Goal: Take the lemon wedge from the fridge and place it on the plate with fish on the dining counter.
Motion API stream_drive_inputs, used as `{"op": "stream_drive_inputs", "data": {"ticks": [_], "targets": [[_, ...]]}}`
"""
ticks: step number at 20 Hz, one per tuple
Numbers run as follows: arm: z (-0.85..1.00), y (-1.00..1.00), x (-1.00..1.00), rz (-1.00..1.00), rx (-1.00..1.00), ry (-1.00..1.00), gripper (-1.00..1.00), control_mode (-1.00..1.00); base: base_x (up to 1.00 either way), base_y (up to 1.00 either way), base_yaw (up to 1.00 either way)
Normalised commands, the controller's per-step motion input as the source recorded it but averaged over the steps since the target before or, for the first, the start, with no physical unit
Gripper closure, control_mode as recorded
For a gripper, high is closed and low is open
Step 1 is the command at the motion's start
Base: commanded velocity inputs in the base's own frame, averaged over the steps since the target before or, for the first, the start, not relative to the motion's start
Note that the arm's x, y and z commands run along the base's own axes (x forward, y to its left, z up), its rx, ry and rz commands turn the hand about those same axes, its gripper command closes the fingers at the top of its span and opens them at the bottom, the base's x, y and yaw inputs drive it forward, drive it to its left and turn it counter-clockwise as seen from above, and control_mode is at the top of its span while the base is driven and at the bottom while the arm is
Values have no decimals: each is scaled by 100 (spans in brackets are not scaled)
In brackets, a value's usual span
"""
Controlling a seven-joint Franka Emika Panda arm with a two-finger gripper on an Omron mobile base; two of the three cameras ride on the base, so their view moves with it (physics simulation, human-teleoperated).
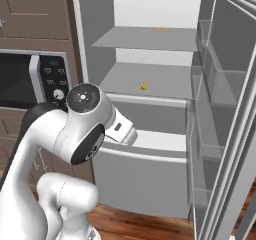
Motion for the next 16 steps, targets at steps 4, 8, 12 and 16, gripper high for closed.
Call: {"op": "stream_drive_inputs", "data": {"ticks": [4,8,12,16], "targets": [[0,-11,3,0,-3,0,-100,100,2,-11,0],[0,0,0,0,0,0,-100,100,13,-60,0],[0,0,0,0,0,0,-100,100,42,-33,0],[0,0,0,0,0,0,-100,100,92,8,-3]]}}
